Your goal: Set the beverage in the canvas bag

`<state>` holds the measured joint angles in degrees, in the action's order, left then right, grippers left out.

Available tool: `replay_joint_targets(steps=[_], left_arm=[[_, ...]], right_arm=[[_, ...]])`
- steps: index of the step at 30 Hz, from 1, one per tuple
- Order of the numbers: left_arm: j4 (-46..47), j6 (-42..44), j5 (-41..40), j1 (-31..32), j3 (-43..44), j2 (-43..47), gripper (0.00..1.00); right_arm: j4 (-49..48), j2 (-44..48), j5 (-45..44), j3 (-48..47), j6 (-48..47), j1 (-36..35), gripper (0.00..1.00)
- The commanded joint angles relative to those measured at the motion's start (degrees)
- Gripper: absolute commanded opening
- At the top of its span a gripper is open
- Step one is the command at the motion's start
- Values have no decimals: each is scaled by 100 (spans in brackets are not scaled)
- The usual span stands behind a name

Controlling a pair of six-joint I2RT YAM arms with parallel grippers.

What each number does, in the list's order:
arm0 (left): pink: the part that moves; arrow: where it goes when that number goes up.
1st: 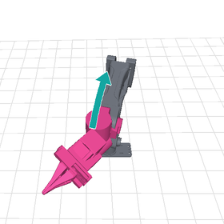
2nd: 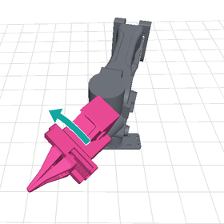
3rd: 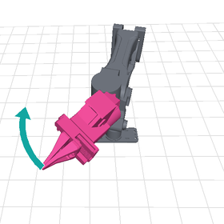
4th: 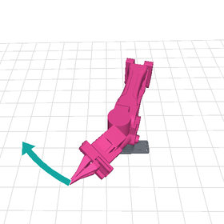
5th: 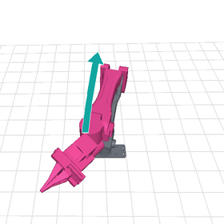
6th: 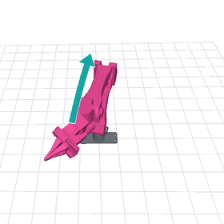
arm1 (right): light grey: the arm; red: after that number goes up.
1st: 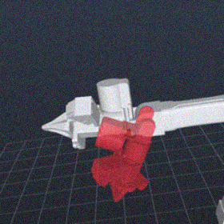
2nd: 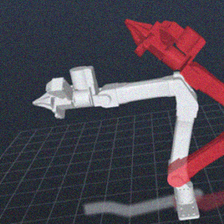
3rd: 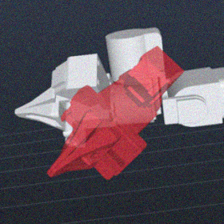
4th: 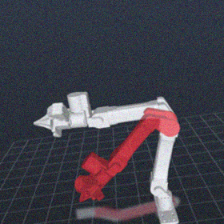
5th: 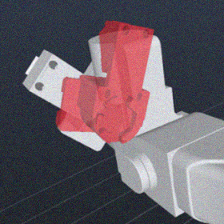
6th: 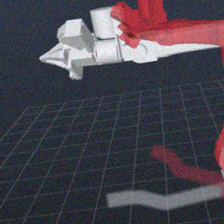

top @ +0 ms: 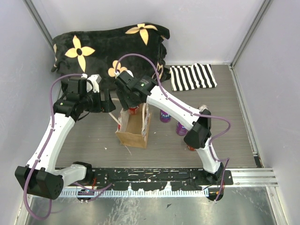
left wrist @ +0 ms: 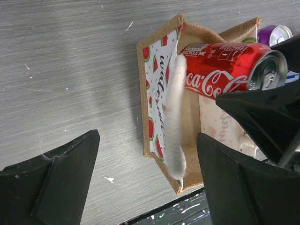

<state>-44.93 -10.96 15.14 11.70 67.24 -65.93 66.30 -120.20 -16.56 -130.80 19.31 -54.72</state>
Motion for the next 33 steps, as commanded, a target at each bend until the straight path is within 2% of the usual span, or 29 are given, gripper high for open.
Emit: replay_joint_targets(steps=[1, 24, 26, 31, 33], left_arm=[[118, -33, 100, -33, -134, 105, 91], [245, -242, 263, -28, -392, 264, 91], [255, -251, 277, -28, -407, 272, 91], [274, -264, 310, -28, -397, 256, 90], [278, -262, 338, -28, -392, 246, 91]], right_arm=[[-519, 72, -33, 60, -103, 53, 1], [-1356, -573, 192, 1079, -182, 405, 1], [-1388, -604, 201, 1131, -182, 424, 8], [-1414, -652, 108, 1154, -182, 429, 48], [-1454, -592, 63, 1160, -171, 427, 59]])
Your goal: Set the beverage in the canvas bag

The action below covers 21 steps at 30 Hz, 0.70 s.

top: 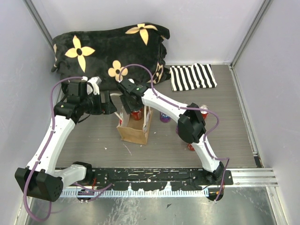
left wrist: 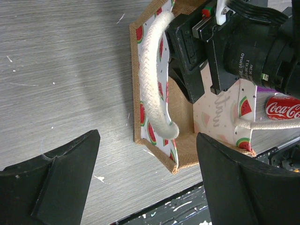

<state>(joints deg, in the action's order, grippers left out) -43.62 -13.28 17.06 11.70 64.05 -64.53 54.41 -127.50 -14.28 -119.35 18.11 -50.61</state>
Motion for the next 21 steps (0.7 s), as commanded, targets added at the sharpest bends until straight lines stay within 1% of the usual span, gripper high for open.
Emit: replay_joint_targets(steps=[1, 2, 4, 7, 8, 9, 10, 21], left_arm=[[158, -26, 170, -28, -69, 106, 91], [158, -26, 205, -29, -79, 107, 91], [168, -9, 270, -28, -94, 93, 90], [178, 19, 379, -31, -133, 110, 90], [178, 30, 407, -29, -157, 116, 90], [178, 34, 428, -31, -173, 120, 90], [176, 36, 467, -29, -178, 118, 90], [161, 191, 784, -28, -192, 150, 89]], right_arm=[[-298, 186, -181, 23, -53, 16, 62], [-332, 232, -207, 20, -53, 16, 65], [-388, 314, -259, 5, -44, 20, 76], [-459, 422, -305, -45, -29, 16, 80], [-491, 459, -309, -52, -20, 16, 83], [-521, 511, -324, -67, -11, 16, 96], [-548, 547, -346, -82, -9, 16, 100], [-564, 949, -539, -412, 42, 16, 99]])
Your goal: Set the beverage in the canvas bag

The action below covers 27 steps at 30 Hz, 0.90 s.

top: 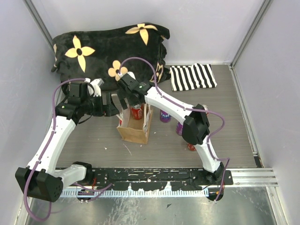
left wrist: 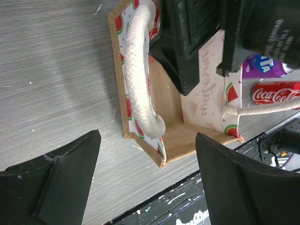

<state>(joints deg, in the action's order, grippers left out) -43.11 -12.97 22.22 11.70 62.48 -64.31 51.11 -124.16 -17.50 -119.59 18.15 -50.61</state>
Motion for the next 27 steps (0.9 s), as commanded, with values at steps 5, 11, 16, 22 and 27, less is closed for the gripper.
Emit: replay_joint_targets(steps=[5, 11, 16, 22, 27], left_arm=[[101, 400, 393, 17, -110, 176, 88], [251, 963, 393, 247, -364, 511, 88], [439, 1481, 264, 298, -484, 1098, 90], [531, 2336, 464, 574, -597, 1785, 91], [526, 3010, 448, 1147, -753, 2197, 91]], right_arm=[[-290, 815, -462, -817, 56, 16, 96], [-220, 1077, -1009, -1272, 73, 156, 93], [590, 1273, -890, -967, 391, 903, 92], [1052, 1605, -271, 200, 453, 1579, 92], [1031, 1660, 300, 1054, 461, 1855, 92]])
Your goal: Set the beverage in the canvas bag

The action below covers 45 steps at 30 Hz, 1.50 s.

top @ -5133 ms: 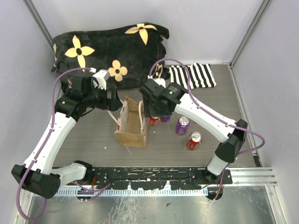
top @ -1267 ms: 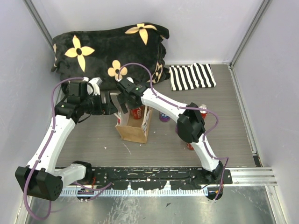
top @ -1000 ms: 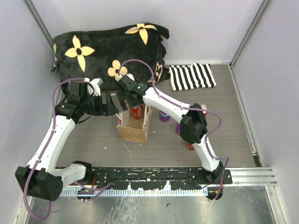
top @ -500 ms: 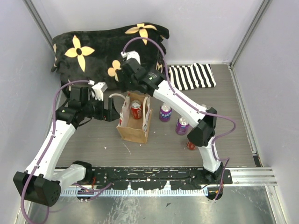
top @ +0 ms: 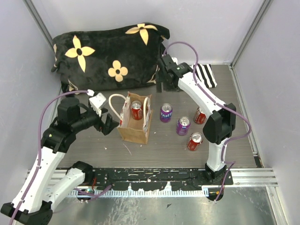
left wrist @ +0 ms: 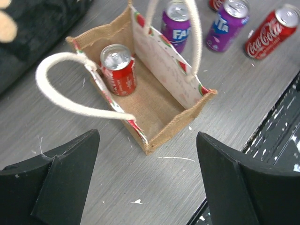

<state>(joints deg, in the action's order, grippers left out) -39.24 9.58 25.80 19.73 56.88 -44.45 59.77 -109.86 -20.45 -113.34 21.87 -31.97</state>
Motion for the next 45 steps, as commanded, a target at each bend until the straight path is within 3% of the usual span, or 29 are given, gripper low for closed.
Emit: replay_joint_targets(steps=[1, 7, 19, 23, 29, 32, 38, 45], left_arm=[[118, 834, 39, 468, -215, 231, 91], [-67, 1215, -197, 1073, -305, 96, 91], [434, 1950, -676, 1498, -569, -484, 91], [435, 1944, -700, 1546, -618, -495, 92], [396, 1865, -760, 1561, -679, -439, 92], [362, 1857, -788, 1562, -664, -431, 92], [305, 1815, -829, 1561, -664, -391, 93], [293, 1750, -837, 1560, -714, -323, 93]], right_arm=[[147, 217, 670, 517, 90, -3, 92], [195, 157, 1112, 778, 90, -3, 89], [-152, 229, 1476, 1674, 141, -3, 84], [-221, 280, 1507, 1802, 169, -3, 67], [-289, 282, 1604, 1798, 182, -3, 27], [-273, 298, 1610, 1687, 199, -3, 15], [-7, 288, 1500, 886, 204, -3, 6], [578, -133, 1247, -1022, 80, 4, 1]])
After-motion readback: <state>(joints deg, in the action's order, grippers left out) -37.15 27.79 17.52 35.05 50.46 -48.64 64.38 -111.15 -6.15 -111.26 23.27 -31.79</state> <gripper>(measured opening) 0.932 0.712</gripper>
